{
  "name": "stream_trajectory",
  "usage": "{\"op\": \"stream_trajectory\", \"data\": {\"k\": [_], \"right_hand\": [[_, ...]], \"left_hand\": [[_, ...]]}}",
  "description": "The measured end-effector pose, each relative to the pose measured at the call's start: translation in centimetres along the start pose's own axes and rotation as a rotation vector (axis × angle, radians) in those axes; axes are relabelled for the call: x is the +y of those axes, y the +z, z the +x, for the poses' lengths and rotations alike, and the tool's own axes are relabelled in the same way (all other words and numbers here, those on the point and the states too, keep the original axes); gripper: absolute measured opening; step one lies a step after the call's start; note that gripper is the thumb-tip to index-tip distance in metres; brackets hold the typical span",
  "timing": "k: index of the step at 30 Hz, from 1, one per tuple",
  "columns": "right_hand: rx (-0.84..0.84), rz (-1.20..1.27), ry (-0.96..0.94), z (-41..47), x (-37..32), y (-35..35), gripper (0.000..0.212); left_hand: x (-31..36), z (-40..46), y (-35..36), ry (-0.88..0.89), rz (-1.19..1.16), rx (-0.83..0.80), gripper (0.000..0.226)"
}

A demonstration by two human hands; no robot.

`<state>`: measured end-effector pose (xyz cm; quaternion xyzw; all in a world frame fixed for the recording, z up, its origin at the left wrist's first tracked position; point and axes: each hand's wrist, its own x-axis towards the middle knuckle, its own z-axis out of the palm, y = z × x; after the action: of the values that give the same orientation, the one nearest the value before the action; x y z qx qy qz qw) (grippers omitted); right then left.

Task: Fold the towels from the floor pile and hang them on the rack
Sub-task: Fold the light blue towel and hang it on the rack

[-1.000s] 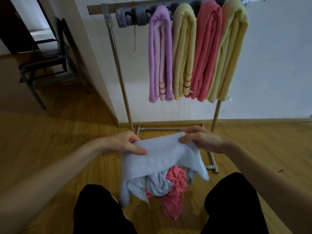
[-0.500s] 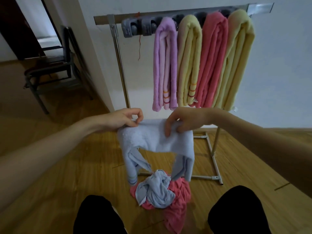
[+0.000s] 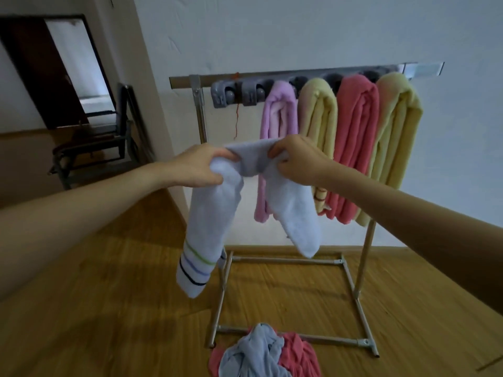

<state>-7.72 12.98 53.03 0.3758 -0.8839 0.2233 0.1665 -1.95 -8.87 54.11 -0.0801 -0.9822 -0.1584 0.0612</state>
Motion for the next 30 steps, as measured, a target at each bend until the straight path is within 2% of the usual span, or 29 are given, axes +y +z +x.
{"op": "stream_trajectory", "data": {"k": [3,6,10,13,18,23,30], "right_hand": [[0.132,-0.059,-0.007,2.2,-0.5,-0.1,0.017],[0.226,-0.056,-0.026,4.4,-1.8,-0.2,0.008],[0.212,-0.193,0.045,6.8,-3.2,0.2,0.032],[0.209,-0.23,0.124,7.9,-4.0,0.7,0.036],[0.185,-0.14,0.186,9.0,-3.8,1.7,0.054],[0.151,-0.072,0.225,10.1,-3.6,2.6,0.072],[0.159,-0.027,0.284,11.3,-0.8,4.8,0.083]], "left_hand": [[0.1,1.4,-1.7,0.044,0.112,0.3,0.054],[-0.5,3.0,-2.9,0.039,0.235,0.467,0.058],[-0.9,5.0,-4.1,0.034,0.335,0.55,0.065],[-0.9,7.3,-4.7,0.009,0.371,0.561,0.068],[-1.0,10.5,-6.1,0.097,0.405,0.483,0.073],[-0.3,12.4,-6.0,0.069,0.47,0.468,0.062],[-0.3,13.5,-3.7,0.098,0.451,0.465,0.059]]}}
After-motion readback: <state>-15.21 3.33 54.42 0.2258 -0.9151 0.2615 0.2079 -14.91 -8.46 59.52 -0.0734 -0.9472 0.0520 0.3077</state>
